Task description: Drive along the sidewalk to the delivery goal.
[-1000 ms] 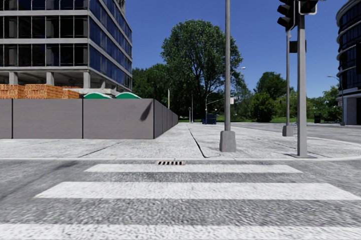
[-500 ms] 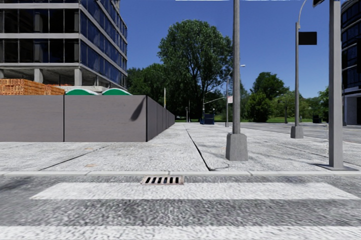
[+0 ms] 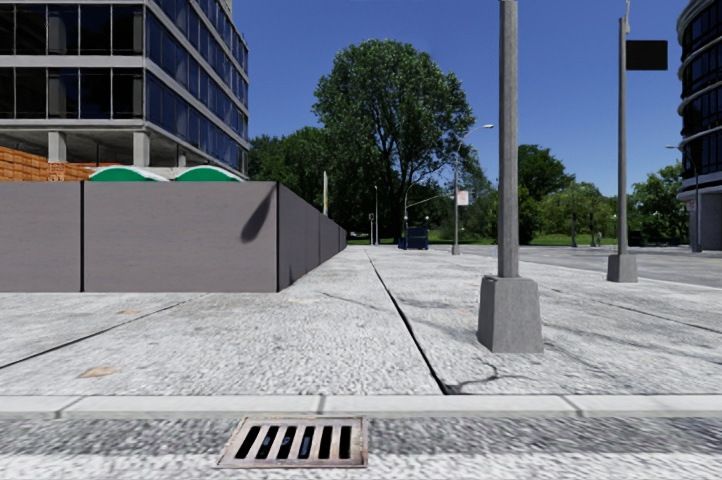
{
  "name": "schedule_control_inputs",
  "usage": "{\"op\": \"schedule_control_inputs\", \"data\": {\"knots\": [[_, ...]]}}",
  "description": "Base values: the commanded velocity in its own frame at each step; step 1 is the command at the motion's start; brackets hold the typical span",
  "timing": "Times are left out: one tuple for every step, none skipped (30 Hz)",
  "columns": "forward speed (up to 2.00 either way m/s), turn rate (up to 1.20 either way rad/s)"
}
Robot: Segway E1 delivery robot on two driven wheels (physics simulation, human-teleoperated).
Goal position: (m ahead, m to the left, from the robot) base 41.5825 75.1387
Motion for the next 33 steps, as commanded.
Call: {"op": "schedule_control_inputs", "data": {"knots": [[2.00, 0.00], [2.00, 0.00], [2.00, 0.00], [2.00, 0.00], [2.00, 0.00], [2.00, 0.00], [2.00, 0.00], [2.00, 0.00], [2.00, 0.00], [2.00, 0.00], [2.00, 0.00], [2.00, 0.00], [2.00, 0.00], [2.00, 0.00], [2.00, 0.00], [1.99, 0.00], [1.98, 0.00], [1.93, 0.00], [1.93, 0.00], [1.89, 0.00], [1.84, 0.00], [1.79, 0.00], [1.72, 0.00], [1.72, 0.00], [1.68, 0.00], [1.67, 0.00], [1.67, 0.00], [1.67, 0.00], [1.67, 0.00], [1.66, 0.00], [1.66, 0.00], [1.66, 0.00], [1.66, 0.00]]}}
